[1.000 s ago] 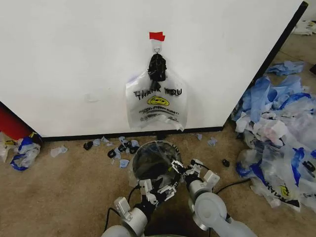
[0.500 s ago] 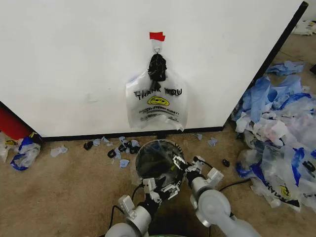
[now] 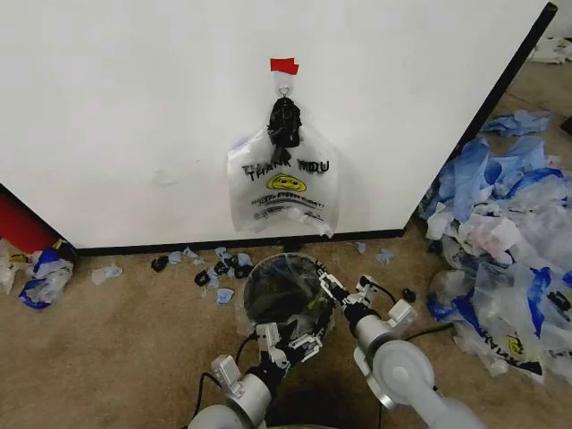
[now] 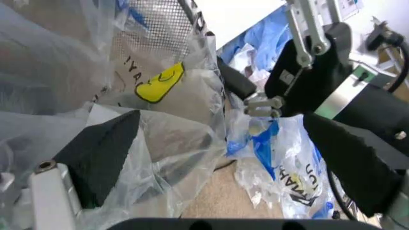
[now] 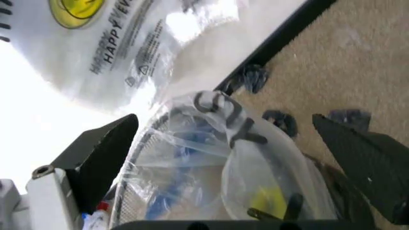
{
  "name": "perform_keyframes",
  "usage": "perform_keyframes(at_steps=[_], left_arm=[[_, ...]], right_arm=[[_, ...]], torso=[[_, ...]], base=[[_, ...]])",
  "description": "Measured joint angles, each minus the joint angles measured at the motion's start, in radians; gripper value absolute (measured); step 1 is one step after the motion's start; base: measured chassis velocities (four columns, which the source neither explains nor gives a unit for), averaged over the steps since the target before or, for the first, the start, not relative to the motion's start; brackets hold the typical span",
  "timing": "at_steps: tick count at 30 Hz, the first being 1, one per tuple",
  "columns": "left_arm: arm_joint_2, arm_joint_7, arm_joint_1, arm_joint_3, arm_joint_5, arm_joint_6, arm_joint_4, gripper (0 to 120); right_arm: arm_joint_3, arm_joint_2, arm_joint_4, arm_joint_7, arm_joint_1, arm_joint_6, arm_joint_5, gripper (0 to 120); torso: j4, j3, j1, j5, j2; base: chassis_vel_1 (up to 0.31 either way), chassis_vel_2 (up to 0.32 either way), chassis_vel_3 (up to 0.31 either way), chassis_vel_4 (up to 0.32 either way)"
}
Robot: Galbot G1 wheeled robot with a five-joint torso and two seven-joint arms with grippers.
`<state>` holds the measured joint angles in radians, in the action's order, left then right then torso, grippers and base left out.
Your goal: Pick up the garbage bag from the wall and place it over the trash bin.
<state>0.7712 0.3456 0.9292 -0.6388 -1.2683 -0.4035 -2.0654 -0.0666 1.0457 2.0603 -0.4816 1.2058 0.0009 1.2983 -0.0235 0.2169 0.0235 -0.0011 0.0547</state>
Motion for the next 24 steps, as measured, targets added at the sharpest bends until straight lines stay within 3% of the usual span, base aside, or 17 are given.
perform_keyframes(at_steps=[6, 16, 21, 24], left_arm=[[0.0, 0.005, -0.001, 0.025, -0.001, 0.001, -0.005, 100], [-0.012, 0.02, 0.022, 0.119, -0.025, 0.009, -0.074, 100], [-0.05, 0.019, 0.069, 0.171, -0.017, 0.013, -0.13, 100], [-0.098, 0.011, 0.083, 0.249, -0.016, 0.018, -0.178, 100]], right_arm=[[-0.012, -0.017, 0.004, 0.014, 0.0, 0.036, -0.114, 100], [-0.029, -0.025, -0.003, 0.06, 0.005, 0.047, -0.142, 100], [-0.028, -0.025, 0.001, 0.063, 0.006, 0.051, -0.142, 100], [-0.052, -0.04, 0.01, 0.168, 0.013, 0.1, -0.18, 100]], torso=[[-0.0002, 0.0, 0.0, 0.0, 0.0], [-0.0002, 0.0, 0.0, -0.0002, 0.0], [0.0, 0.0, 0.0, 0.0, 0.0], [0.0, 0.0, 0.0, -0.0003, 0.0]], base=[[0.0, 0.0, 0.0, 0.0], [0.0, 0.0, 0.0, 0.0], [0.0, 0.0, 0.0, 0.0], [0.0, 0.0, 0.0, 0.0]])
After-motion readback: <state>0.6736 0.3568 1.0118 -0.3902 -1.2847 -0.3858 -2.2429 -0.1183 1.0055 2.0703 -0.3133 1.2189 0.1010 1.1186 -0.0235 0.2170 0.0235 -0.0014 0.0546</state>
